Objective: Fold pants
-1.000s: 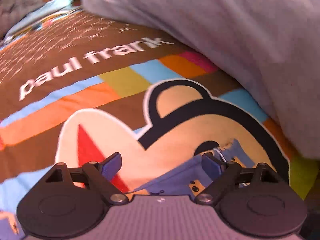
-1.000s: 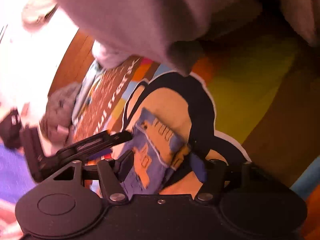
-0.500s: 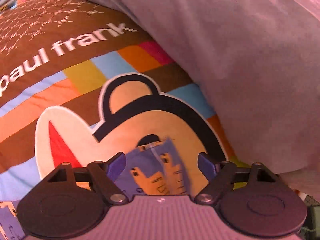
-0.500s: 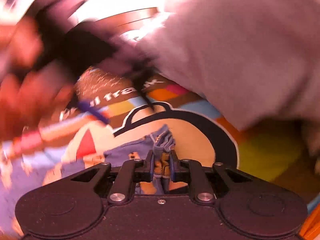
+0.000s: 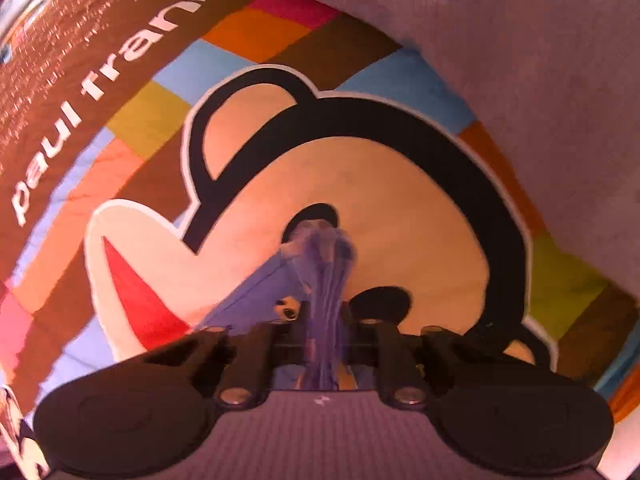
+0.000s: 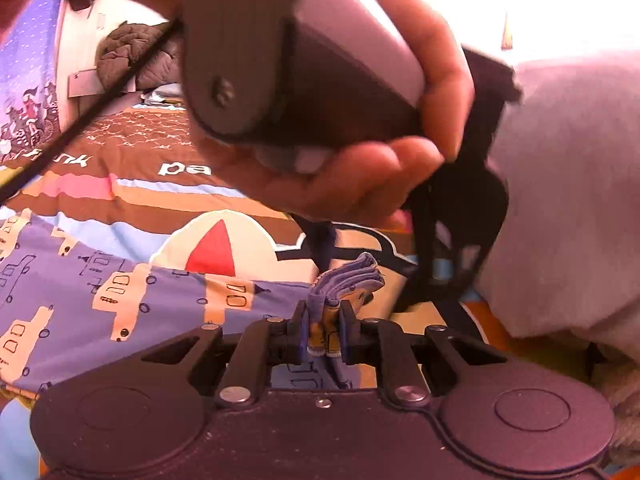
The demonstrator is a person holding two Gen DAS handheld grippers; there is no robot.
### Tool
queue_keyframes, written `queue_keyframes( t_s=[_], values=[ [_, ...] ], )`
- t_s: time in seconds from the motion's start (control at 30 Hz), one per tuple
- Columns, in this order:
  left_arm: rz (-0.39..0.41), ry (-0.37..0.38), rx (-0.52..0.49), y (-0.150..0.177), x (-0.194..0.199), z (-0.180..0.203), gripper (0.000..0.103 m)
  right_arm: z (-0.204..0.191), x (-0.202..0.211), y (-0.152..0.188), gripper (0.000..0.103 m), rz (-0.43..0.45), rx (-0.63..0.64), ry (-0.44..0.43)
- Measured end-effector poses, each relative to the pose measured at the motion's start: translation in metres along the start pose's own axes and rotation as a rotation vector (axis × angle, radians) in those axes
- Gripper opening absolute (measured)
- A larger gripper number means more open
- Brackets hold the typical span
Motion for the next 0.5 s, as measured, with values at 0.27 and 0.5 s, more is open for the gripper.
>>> queue_keyframes(
  t_s=[0.27, 0.5],
  values=[
    [0.019, 0.151, 0.185, 0.013, 0.015, -0.038, 0.012, 0.006, 0.007, -0.006, 0.044, 0.044, -0.028, 0.019],
    [0.057, 0.199, 0.302, 0.028, 0.036, -0.066, 0.011, -0.001, 0.015, -0.011, 0.016, 0.11, 0.006, -0.024]
  ],
)
Point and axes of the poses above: each gripper's, at about its wrist camera, not at the fingertips, and x roughly against the way its jaws point, z to its right, y to its underside, the point moved 9 cm from there along -x, roughly the way its jaws point, and after that the axes turned 14 degrees about -y, right-handed, at the moved point
